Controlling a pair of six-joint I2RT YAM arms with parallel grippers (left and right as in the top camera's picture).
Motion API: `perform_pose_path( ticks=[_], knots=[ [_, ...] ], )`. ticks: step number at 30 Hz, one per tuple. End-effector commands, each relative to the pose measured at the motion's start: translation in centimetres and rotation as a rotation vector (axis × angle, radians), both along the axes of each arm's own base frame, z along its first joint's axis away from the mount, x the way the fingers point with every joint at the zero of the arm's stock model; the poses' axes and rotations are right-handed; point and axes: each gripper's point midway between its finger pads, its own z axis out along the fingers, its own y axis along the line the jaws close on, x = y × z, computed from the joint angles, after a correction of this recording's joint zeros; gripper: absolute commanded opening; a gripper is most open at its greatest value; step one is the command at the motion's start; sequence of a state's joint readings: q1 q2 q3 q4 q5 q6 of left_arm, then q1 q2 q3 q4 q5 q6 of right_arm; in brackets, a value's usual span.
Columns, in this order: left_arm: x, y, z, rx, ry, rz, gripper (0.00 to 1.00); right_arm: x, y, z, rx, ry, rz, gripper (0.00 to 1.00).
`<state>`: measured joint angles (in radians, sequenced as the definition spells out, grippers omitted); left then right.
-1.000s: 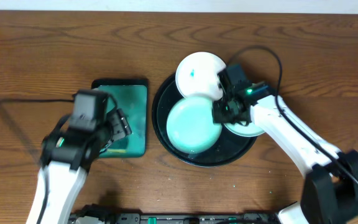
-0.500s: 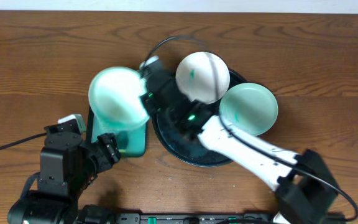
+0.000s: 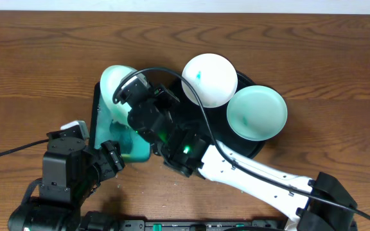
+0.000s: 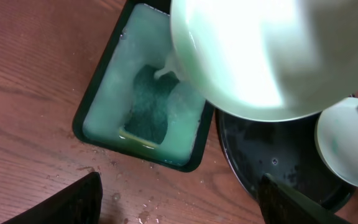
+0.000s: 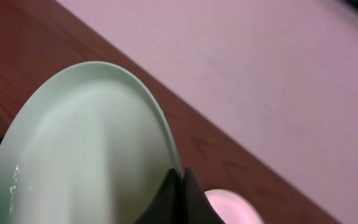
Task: Clean dirty plates on tray and stack at the side
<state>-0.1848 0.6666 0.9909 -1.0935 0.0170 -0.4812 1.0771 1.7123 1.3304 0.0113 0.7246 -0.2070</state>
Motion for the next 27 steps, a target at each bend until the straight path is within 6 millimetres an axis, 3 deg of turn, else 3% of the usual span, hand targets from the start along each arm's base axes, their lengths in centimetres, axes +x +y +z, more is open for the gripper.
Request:
perform_pose_path(
  ticks=[1, 9, 15, 27],
  knots=[
    [0.1, 0.1, 0.8, 0.002, -0.021, 0.002, 0.80, -0.7, -0.5, 2.4, -0.087, -0.094, -0.024, 0.01],
    [0.1, 0.1, 0.8, 0.002, -0.021, 0.002, 0.80, -1.5, -0.2, 3.9, -0.127, -0.167, -0.040, 0.01],
    [0.1, 0.1, 0.8, 0.002, -0.021, 0.002, 0.80, -2.1, 0.5, 4.3, -0.268, -0.223, 0.013, 0.01],
    [0.1, 0.1, 0.8, 0.001, -0.024, 0.002, 0.81, -2.9, 1.4, 5.3, -0.299, -0.274, 0.042, 0.01]
  ],
)
